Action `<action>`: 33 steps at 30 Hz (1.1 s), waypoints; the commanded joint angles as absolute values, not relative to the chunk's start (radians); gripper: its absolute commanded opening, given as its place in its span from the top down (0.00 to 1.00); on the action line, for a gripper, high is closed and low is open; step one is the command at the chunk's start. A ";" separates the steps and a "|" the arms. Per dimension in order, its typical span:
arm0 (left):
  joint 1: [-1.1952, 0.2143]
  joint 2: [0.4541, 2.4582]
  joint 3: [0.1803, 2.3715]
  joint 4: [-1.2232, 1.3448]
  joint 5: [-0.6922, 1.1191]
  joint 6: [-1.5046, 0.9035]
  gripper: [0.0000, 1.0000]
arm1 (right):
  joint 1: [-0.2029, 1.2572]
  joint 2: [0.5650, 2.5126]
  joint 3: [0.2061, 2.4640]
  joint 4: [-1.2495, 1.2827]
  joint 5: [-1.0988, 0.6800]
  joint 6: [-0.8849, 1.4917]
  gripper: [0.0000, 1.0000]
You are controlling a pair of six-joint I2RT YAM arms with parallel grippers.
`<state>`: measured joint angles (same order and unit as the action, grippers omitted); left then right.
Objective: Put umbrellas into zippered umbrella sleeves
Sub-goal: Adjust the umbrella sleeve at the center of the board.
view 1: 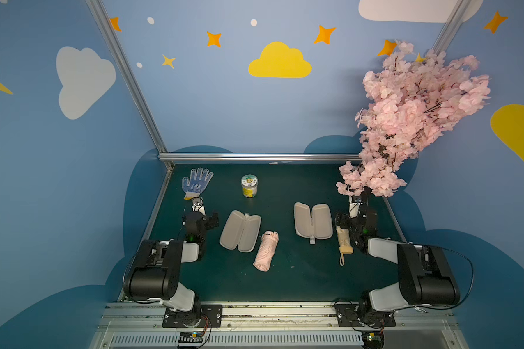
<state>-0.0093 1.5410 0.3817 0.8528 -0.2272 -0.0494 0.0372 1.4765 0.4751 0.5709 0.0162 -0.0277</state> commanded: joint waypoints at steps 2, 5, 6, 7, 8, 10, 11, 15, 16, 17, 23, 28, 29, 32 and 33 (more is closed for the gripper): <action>-0.012 1.537 0.387 0.842 -0.219 -0.049 0.00 | 0.038 1.469 0.481 0.570 0.009 -0.033 0.13; -0.011 1.537 0.386 0.841 -0.220 -0.051 0.00 | 0.037 1.468 0.482 0.570 0.009 -0.034 0.12; -0.011 1.536 0.386 0.841 -0.220 -0.051 0.00 | 0.038 1.469 0.481 0.570 0.009 -0.034 0.13; -0.012 1.538 0.385 0.841 -0.221 -0.051 0.00 | 0.036 1.468 0.482 0.570 0.009 -0.033 0.12; -0.012 1.536 0.386 0.841 -0.220 -0.051 0.00 | 0.038 1.469 0.482 0.570 0.009 -0.034 0.13; -0.012 1.537 0.386 0.841 -0.221 -0.051 0.00 | 0.035 1.468 0.481 0.569 0.005 -0.034 0.13; -0.012 1.536 0.385 0.841 -0.220 -0.051 0.00 | 0.033 1.469 0.480 0.570 0.002 -0.032 0.13; -0.011 1.536 0.386 0.841 -0.219 -0.051 0.00 | 0.029 1.468 0.479 0.571 -0.005 -0.031 0.12; -0.007 1.536 0.386 0.841 -0.216 -0.053 0.00 | 0.026 1.468 0.481 0.571 -0.009 -0.031 0.13; 0.002 1.536 0.385 0.842 -0.197 -0.063 0.00 | 0.026 1.469 0.482 0.568 -0.009 -0.031 0.13; -0.036 1.481 0.373 0.853 -0.208 0.000 0.00 | 0.028 1.385 0.491 0.532 -0.052 -0.031 0.12; -0.168 1.255 0.413 0.542 -0.396 -0.012 0.00 | 0.072 1.158 0.640 0.063 0.054 0.088 0.12; -0.193 1.197 0.417 0.478 -0.441 -0.027 0.00 | 0.097 1.114 0.665 -0.033 0.106 0.139 0.12; -0.242 1.029 0.461 0.263 -0.534 -0.092 0.00 | 0.258 1.025 0.779 -0.337 0.392 0.208 0.13; -0.244 0.988 0.489 0.191 -0.530 -0.127 0.00 | 0.307 1.008 0.808 -0.404 0.422 0.228 0.12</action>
<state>-0.2295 1.0813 0.4370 0.4477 -0.4213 -0.0505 0.2047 1.0565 0.7475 -0.0391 0.2089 0.1272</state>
